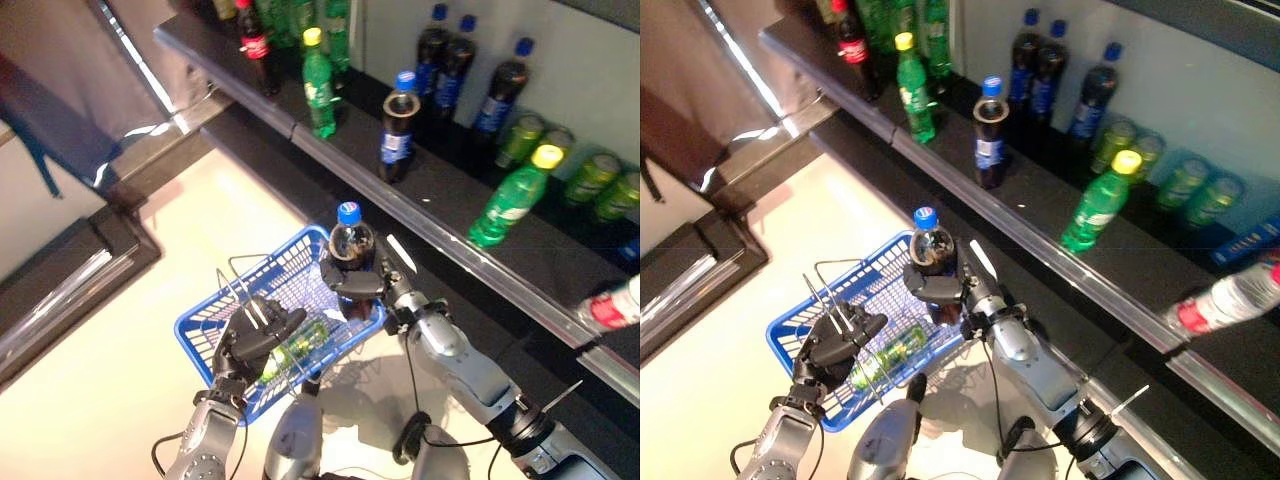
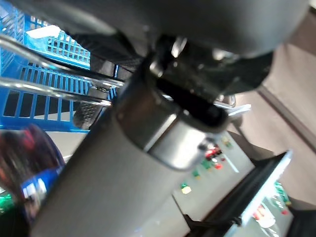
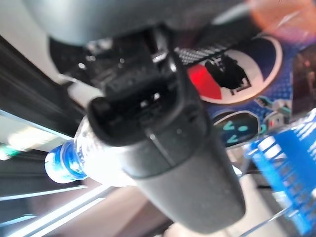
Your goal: Pick up the drink and place into the basket.
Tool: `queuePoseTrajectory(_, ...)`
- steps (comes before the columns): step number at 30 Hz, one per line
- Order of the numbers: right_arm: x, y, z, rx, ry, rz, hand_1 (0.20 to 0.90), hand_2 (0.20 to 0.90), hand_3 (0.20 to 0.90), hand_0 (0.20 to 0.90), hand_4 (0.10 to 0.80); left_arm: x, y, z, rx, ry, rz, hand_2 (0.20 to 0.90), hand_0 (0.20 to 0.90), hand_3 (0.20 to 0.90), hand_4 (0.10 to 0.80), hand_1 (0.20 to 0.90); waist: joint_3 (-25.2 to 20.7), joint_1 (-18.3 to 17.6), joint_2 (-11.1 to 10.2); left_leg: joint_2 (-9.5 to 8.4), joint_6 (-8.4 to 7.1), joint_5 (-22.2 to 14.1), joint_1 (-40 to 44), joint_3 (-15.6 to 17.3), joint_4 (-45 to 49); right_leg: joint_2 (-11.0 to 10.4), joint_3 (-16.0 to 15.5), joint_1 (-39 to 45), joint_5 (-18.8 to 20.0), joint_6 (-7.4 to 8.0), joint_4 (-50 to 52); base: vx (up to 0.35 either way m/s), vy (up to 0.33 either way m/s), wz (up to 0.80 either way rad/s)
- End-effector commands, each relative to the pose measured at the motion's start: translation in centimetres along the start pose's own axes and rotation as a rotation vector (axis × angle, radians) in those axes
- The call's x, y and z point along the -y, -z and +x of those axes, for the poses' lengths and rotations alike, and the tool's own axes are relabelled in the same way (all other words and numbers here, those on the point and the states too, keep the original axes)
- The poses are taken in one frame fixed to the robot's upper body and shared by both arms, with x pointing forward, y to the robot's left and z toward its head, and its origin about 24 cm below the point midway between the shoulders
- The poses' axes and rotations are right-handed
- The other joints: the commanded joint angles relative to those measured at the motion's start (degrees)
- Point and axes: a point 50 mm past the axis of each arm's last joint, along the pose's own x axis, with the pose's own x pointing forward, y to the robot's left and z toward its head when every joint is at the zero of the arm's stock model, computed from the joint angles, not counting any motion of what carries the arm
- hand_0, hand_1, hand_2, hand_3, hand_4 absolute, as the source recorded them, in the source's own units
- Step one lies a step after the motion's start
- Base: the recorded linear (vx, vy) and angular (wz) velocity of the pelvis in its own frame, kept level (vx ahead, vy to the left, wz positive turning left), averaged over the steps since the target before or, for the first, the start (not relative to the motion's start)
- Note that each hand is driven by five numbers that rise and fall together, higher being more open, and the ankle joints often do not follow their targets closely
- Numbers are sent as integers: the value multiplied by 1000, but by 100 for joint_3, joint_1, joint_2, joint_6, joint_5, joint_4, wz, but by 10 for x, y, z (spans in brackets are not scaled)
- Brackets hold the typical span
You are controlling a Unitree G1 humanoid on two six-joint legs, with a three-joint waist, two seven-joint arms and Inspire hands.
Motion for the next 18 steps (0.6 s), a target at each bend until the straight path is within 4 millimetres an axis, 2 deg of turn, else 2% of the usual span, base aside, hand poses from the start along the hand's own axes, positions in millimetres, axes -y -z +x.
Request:
queuePoseTrajectory(1, -44, -120, 22, 559, -116, 99, 300, 300, 200, 300, 100, 93, -103, 7, 497, 644, 121, 300, 300, 200, 100, 300, -509, 151, -189, -465, 308, 494, -250, -140, 481, 547, -255, 1056, 298, -550, -1041, 41, -24, 36)
queuePoseTrajectory(3, -46, -117, 26, 537, -96, 111, 300, 300, 200, 300, 100, 102, -107, 4, 503, 756, 100, 300, 300, 200, 100, 300, -478, 254, -195, -517, 314, 443, -249, -214, 503, 527, -319, 1096, 283, -532, -1027, 36, -23, 29)
queuePoseTrajectory(5, -46, -115, 28, 533, -87, 111, 300, 300, 200, 300, 100, 106, -109, 3, 503, 797, 98, 300, 300, 200, 100, 300, -468, 286, -198, -534, 322, 423, -254, -239, 501, 522, -348, 1099, 283, -528, -1020, 12, -21, 23)
queuePoseTrajectory(11, -57, -99, 45, 453, -18, 123, 300, 300, 200, 300, 100, 136, -111, 4, 440, 1069, 25, 300, 300, 200, 100, 300, -370, 478, -187, -660, 368, 334, -355, -413, 594, 507, -510, 1120, 271, -533, -943, 17, -36, 24)
queuePoseTrajectory(18, -59, -86, 60, 375, 62, 146, 300, 300, 200, 300, 100, 147, -110, 6, 378, 1182, 61, 300, 300, 200, 100, 300, -283, 637, -172, -759, 410, 230, -390, -545, 586, 458, -635, 1131, 328, -498, -940, 12, -12, 10)
